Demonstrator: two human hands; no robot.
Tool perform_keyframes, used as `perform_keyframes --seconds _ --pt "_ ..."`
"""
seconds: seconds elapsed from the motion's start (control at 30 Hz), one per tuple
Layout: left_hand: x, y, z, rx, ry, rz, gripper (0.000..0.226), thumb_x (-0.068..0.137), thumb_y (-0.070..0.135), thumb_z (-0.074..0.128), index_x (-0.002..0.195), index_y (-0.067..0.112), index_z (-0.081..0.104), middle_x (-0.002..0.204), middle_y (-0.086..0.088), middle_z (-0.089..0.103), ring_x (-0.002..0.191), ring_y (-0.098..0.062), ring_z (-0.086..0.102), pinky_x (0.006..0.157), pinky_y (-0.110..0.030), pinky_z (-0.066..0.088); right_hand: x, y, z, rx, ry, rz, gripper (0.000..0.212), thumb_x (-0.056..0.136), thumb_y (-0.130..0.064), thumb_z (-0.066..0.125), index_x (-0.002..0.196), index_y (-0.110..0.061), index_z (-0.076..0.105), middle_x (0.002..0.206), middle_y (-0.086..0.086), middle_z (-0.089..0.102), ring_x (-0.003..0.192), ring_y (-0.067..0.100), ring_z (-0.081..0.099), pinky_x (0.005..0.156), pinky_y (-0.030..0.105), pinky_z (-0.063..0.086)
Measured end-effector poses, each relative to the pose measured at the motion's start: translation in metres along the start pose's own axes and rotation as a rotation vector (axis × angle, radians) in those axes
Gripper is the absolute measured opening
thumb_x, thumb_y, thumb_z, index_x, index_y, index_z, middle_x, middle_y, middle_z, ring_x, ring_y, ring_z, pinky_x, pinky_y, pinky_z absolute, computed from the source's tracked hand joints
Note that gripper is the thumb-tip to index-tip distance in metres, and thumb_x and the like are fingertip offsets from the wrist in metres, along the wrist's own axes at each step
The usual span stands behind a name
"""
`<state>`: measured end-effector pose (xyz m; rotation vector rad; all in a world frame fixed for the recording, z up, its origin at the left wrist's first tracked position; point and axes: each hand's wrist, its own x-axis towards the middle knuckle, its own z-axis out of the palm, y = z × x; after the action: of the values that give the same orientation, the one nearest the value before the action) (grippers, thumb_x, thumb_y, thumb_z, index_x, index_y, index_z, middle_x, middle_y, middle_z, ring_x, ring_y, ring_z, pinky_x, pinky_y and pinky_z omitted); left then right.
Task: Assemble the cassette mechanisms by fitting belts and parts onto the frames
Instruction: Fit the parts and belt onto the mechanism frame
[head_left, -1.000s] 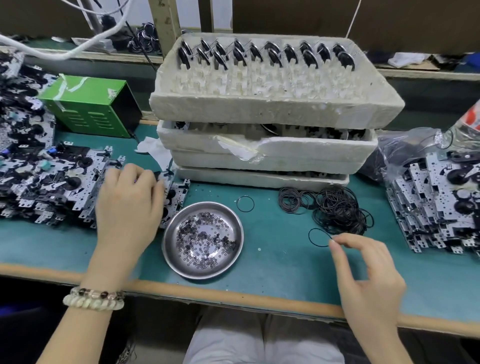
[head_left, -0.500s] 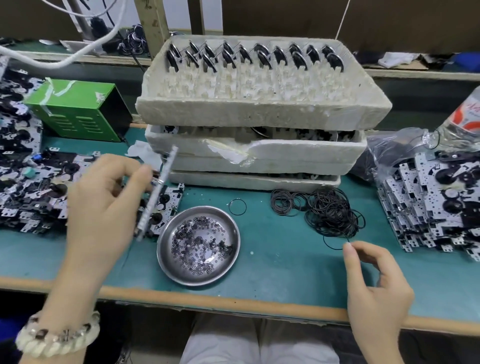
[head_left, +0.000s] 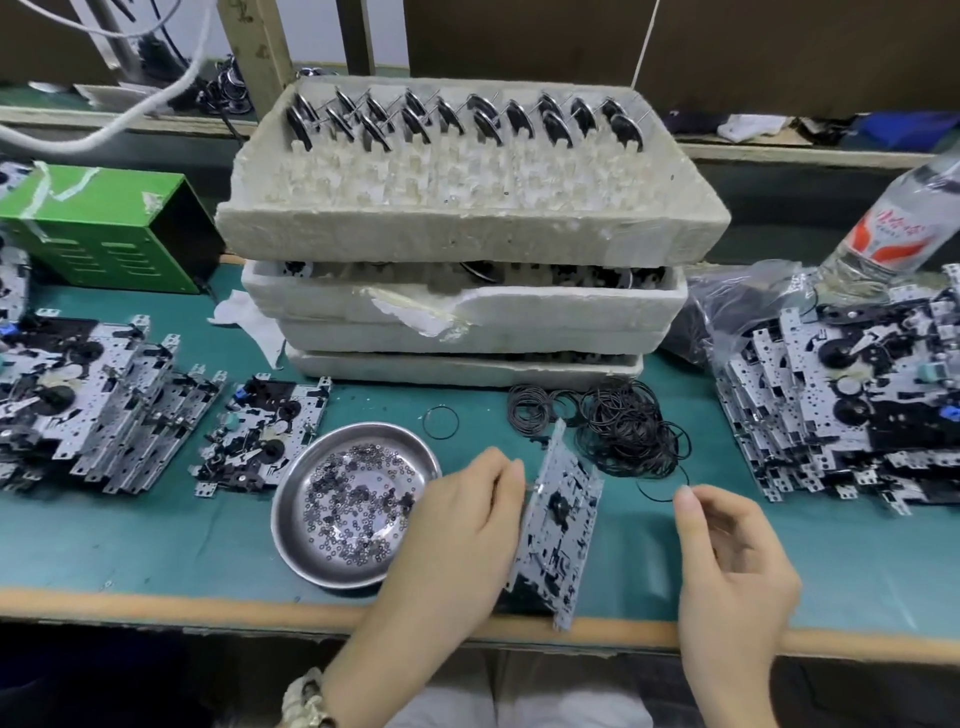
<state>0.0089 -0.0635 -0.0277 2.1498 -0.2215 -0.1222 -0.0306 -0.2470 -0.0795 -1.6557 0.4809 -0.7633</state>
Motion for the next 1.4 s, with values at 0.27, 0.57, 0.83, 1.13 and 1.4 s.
perform_keyframes --seconds 0.27,0.57,0.83,1.13,1.4 --pt "-0.007 -0.010 0.005 0.762 -0.133 0.039 0.007 0.110 0.030 0.023 0.109 0.025 0.028 0.081 0.008 0.050 0.077 -0.023 0.062 0.061 -0.032 0.038 -0.005 0.002 0.006 -0.188 -0.132 -0.122 0.007 0.085 -0.034 0.064 0.082 -0.040 0.062 0.079 -0.006 0.071 0.072 -0.004 0.067 0.052 0.008 0.041" --pt "0.030 0.064 -0.065 0.469 -0.100 0.094 0.042 0.094 0.064 0.028 0.103 0.036 0.058 0.064 0.005 0.065 0.056 -0.007 0.060 0.054 -0.025 0.048 -0.005 0.003 0.009 -0.115 -0.100 -0.239 0.004 0.081 -0.025 0.067 0.081 -0.029 0.067 0.075 -0.004 0.071 0.067 0.011 0.068 0.065 0.018 0.053" --pt "0.156 0.139 -0.136 0.656 0.273 0.172 0.045 0.102 0.037 0.048 0.095 -0.001 0.071 0.075 -0.014 0.066 0.062 -0.030 0.056 0.056 -0.031 0.043 -0.002 0.005 0.010 -0.154 -0.016 -0.381 0.015 0.072 0.002 0.076 0.072 -0.013 0.072 0.076 0.002 0.067 0.063 0.010 0.061 0.046 0.026 0.046" --pt "0.244 0.116 -0.119 0.746 0.428 0.050 0.030 0.089 0.007 0.050 0.063 0.011 0.034 0.070 -0.004 0.041 0.070 -0.030 0.049 0.055 -0.030 0.039 -0.002 0.001 0.011 -0.195 0.012 -0.403 0.014 0.078 -0.008 0.081 0.073 -0.019 0.073 0.077 -0.004 0.066 0.061 0.004 0.059 0.043 0.022 0.041" --pt "0.260 0.116 -0.105 0.724 0.493 0.014 0.009 0.092 0.009 0.054 0.085 0.006 0.049 0.088 -0.011 0.050 0.083 -0.029 0.048 0.068 -0.037 0.041 -0.002 -0.001 0.013 -0.171 0.033 -0.419 0.007 0.078 -0.015 0.073 0.071 -0.016 0.072 0.076 -0.006 0.065 0.061 0.004 0.058 0.044 0.018 0.040"
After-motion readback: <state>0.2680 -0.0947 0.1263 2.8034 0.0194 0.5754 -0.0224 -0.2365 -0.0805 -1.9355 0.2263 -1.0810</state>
